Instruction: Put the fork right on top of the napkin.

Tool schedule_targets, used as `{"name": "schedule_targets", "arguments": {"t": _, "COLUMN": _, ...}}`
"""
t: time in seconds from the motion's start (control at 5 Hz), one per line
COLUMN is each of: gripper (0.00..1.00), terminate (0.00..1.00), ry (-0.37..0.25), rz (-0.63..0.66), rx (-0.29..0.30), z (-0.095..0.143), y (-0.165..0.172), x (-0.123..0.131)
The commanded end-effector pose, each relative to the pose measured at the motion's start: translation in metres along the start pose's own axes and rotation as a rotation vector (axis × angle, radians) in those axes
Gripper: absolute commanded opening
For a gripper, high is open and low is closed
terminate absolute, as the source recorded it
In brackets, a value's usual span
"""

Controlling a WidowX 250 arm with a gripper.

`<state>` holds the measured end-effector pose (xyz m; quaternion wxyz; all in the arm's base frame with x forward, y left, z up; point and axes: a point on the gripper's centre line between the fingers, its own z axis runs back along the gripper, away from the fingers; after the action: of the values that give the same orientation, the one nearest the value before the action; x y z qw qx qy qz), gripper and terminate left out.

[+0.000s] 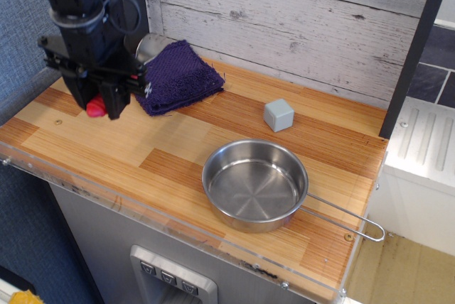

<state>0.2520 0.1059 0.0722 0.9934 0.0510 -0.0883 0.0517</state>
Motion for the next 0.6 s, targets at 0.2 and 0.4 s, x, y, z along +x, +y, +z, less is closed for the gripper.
{"name": "schedule_targets", "arguments": {"t": 0.2, "gripper": 0.00, "terminate": 0.00, "ry": -0.012, "rz": 0.027, "rx": 0.011, "z": -0.027, "y": 0.019, "x": 0.029}}
{"name": "schedule_targets", "arguments": {"t": 0.4, "gripper": 0.00, "terminate": 0.00, "ry": 0.001, "rz": 0.026, "rx": 0.005, "z": -0.038, "y": 0.020, "x": 0.035}}
